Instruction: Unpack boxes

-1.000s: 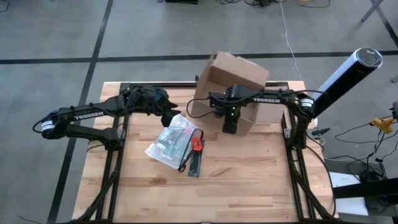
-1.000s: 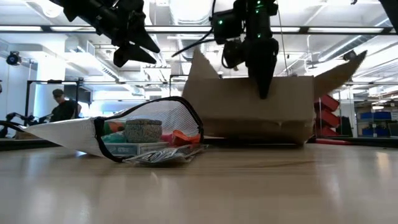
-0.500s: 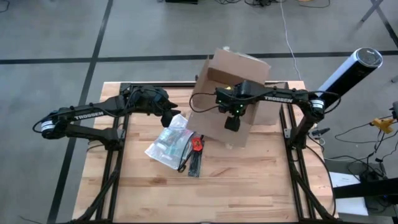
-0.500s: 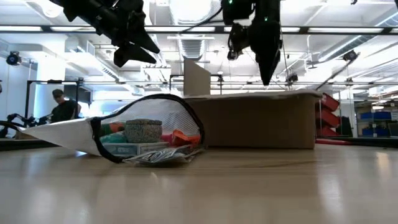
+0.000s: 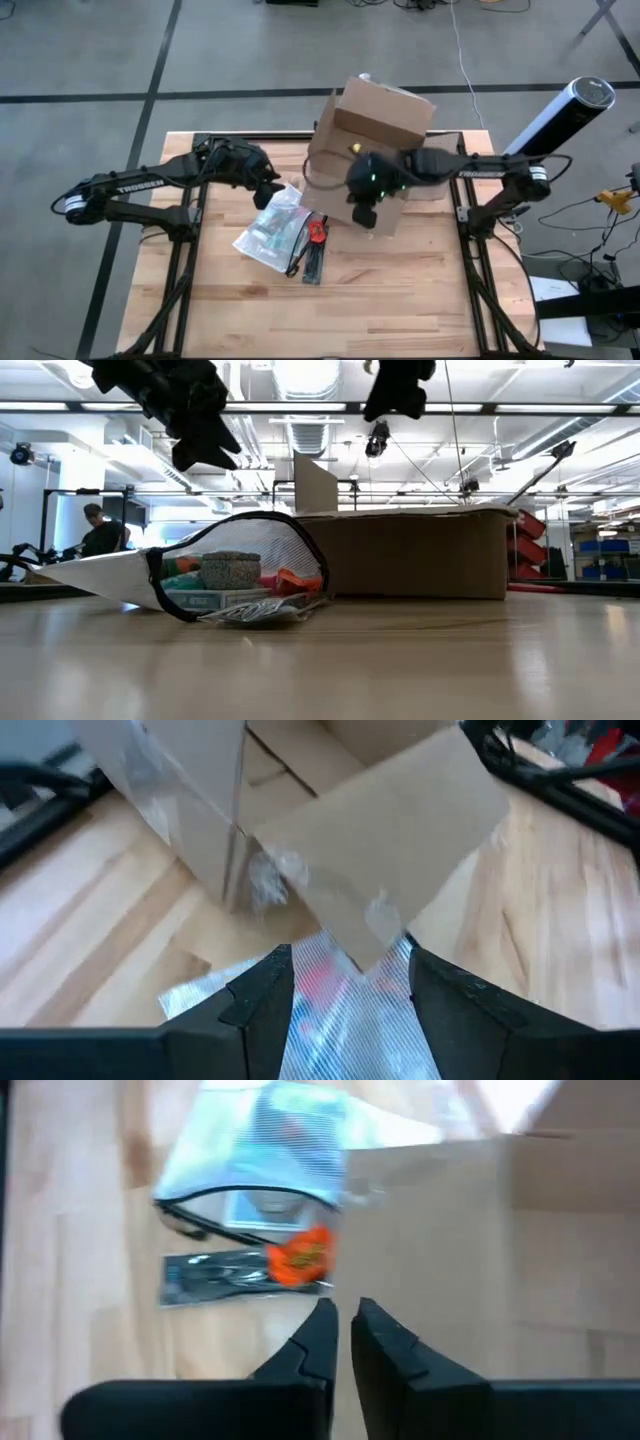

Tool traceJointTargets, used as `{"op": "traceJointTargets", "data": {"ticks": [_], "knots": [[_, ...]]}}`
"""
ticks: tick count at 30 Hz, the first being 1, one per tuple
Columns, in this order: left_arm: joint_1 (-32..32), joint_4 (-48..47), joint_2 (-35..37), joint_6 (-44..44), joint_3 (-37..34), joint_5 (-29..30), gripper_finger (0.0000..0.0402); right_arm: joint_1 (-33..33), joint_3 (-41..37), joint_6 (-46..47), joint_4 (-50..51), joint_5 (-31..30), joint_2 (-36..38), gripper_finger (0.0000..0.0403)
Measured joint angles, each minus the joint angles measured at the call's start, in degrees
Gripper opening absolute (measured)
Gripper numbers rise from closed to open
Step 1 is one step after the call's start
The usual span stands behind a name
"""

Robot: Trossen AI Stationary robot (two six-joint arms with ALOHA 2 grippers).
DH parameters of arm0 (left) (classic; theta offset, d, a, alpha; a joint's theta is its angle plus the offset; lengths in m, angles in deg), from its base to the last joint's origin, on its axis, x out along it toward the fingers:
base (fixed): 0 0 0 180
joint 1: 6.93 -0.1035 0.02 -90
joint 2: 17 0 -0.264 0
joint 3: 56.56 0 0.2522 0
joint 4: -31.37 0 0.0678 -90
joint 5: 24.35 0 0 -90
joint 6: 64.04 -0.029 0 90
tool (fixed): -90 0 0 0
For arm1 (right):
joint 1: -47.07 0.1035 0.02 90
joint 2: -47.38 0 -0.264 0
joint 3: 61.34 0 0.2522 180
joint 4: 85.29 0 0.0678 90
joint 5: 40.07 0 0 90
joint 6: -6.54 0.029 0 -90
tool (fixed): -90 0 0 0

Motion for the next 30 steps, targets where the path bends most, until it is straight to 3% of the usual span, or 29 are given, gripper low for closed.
{"op": "traceJointTargets", "data": {"ticks": [10,20,30], "knots": [[0.0,-5.0,5.1,0.3,-6.0,-3.7,0.0170,6.7,-11.7,7.8,-17.0,-0.5,-7.6,0.0001],[0.0,-4.8,12.9,5.2,-17.2,-4.3,0.0188,7.5,-11.5,8.3,-22.2,0.0,-16.8,0.0000],[0.0,-3.8,12.6,6.7,-23.3,-5.1,0.0195,6.6,-11.2,9.5,-24.7,-0.1,-22.4,0.0000]]}}
